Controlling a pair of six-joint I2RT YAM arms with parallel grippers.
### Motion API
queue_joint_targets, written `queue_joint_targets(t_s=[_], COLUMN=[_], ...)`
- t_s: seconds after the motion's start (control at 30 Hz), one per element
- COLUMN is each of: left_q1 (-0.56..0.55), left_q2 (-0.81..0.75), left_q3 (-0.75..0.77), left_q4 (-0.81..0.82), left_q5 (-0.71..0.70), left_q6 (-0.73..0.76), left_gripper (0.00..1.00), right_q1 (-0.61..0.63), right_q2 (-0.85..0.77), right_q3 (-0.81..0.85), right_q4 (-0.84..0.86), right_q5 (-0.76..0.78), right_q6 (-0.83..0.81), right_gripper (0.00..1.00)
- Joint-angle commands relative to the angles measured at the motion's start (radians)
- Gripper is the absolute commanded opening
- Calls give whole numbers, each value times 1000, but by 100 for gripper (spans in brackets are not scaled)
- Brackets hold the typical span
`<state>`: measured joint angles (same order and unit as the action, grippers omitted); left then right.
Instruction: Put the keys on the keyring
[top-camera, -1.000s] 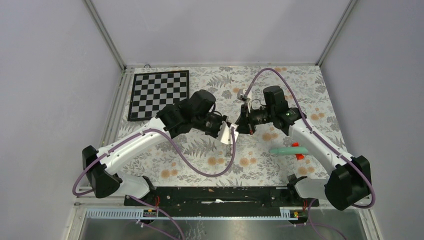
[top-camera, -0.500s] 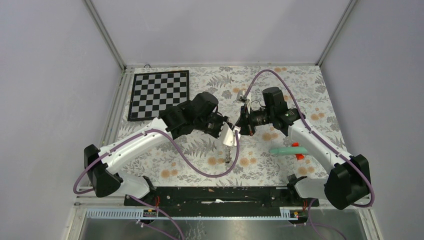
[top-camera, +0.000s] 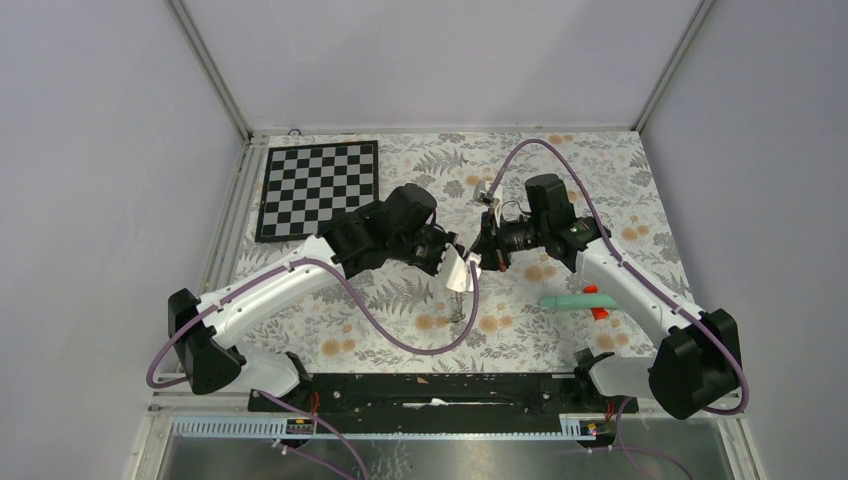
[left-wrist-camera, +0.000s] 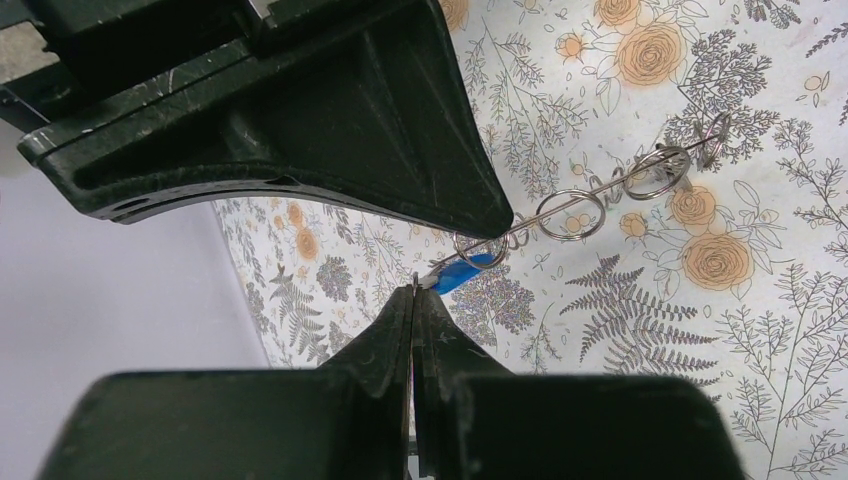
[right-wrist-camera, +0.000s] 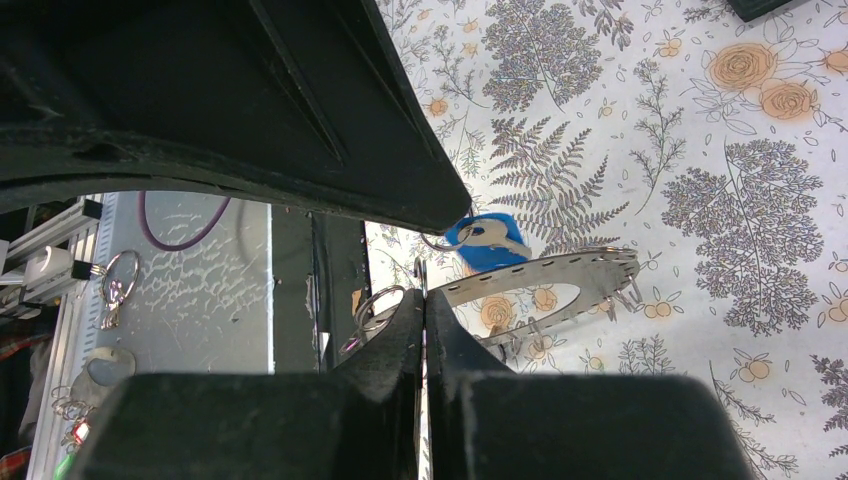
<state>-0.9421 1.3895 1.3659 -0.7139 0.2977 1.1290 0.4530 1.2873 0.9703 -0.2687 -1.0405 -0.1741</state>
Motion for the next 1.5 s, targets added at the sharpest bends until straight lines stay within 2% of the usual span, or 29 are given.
queue_joint_targets(t_s=[0.0, 0.37, 1.1, 1.47], left_q1=[-4, -10, -55, -63], left_q2=[-13, -18, -7, -6], left_q3=[-7, -15, -55, -51], left_q4=[34, 22, 31, 31], left_q5=[2, 31, -108, -113], left_q6=[18, 41, 108, 107], left_gripper=[0, 0, 0, 0], right_q1=[9, 9, 7, 2], right_q2=[-19, 19, 53, 67], right_q3=[6, 21, 35, 36], right_q4=[22, 25, 33, 46], right_q5=[-34, -40, -67, -75], right_q6=[-4, 11, 45, 63], right_gripper=[0, 0, 0, 0])
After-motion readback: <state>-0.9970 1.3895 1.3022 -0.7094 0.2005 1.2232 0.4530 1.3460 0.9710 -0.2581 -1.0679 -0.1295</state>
